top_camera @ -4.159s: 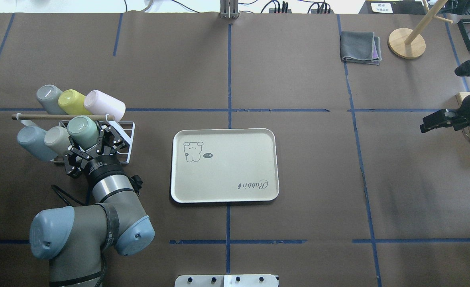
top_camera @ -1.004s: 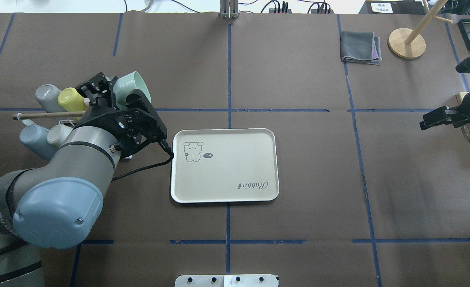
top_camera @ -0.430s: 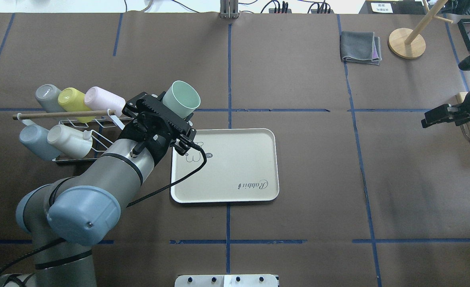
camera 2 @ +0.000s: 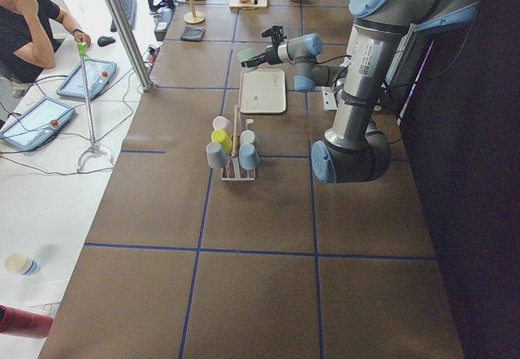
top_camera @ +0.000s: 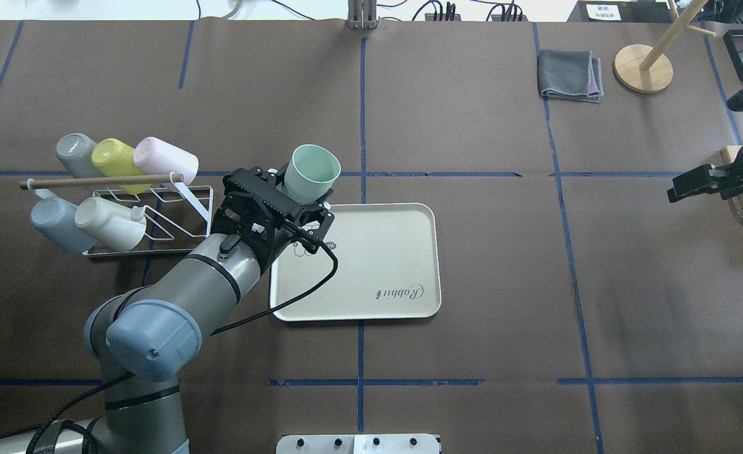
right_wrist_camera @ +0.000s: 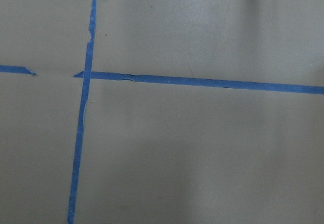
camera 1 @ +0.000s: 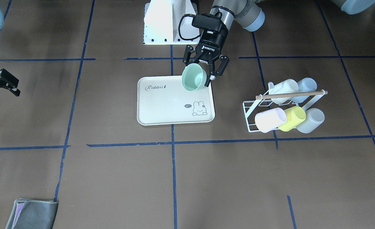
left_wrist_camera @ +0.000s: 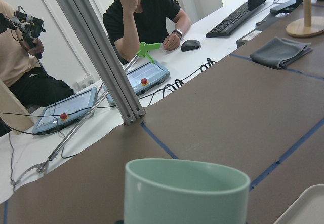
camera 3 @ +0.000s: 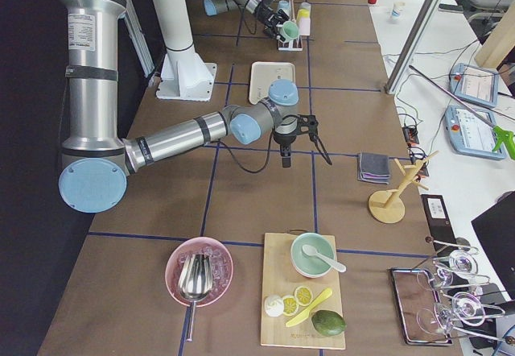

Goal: Pick up and place green cup on tray

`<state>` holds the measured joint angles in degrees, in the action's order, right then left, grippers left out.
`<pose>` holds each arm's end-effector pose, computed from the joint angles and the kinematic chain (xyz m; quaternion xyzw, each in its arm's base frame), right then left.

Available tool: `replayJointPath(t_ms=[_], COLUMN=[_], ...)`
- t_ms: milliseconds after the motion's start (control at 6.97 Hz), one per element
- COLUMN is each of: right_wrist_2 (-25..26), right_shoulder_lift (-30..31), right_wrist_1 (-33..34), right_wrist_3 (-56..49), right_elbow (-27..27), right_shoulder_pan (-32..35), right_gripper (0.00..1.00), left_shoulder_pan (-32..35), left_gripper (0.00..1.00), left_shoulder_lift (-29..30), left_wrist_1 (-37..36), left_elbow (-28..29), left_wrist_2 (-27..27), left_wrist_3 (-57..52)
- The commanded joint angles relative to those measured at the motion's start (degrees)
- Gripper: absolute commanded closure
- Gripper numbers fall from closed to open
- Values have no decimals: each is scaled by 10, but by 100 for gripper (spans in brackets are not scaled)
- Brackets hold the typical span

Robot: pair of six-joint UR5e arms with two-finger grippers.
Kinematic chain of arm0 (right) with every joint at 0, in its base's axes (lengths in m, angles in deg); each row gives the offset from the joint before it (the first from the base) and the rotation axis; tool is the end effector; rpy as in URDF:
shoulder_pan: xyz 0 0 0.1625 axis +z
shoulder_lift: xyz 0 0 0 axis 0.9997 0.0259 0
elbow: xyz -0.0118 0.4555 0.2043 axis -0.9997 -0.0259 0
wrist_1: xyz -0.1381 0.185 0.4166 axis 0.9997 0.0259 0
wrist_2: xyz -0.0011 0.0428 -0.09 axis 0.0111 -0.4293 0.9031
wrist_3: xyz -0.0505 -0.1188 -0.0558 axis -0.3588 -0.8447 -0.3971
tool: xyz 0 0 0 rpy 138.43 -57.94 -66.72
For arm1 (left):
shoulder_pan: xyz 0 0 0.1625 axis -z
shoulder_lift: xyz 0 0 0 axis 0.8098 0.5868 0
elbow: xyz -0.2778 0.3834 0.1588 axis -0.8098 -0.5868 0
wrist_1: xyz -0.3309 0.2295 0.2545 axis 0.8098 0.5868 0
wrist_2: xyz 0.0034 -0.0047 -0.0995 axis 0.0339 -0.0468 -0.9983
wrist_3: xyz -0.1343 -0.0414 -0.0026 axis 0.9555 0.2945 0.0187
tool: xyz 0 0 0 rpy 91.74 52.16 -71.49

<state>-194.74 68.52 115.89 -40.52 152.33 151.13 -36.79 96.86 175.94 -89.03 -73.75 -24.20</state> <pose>-0.2126 -0.5155 0.5599 0.0610 -0.3999 -0.0111 0.9144 0.5893 -0.4075 0.2248 0.5803 0.3906 0.0460 0.7131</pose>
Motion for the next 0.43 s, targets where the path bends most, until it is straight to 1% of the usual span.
replayJointPath(t_ms=[0,143,287], right_wrist_2=[-3,-3,-4], right_shoulder_lift=[1,1,2], right_wrist_1=[0,0,0], right_wrist_3=[0,0,0], right_elbow=[0,-1,-1], right_shoulder_pan=[3,4,4], right_gripper=[0,0,0], left_shoulder_pan=[-1,-1,-1], left_gripper=[97,98,98], left_shoulder_lift=[29,32,36], left_wrist_1=[33,88,127], left_elbow=[49,83,125], left_wrist_2=[-24,-36,-55], left_wrist_3=[-1,-1,-3])
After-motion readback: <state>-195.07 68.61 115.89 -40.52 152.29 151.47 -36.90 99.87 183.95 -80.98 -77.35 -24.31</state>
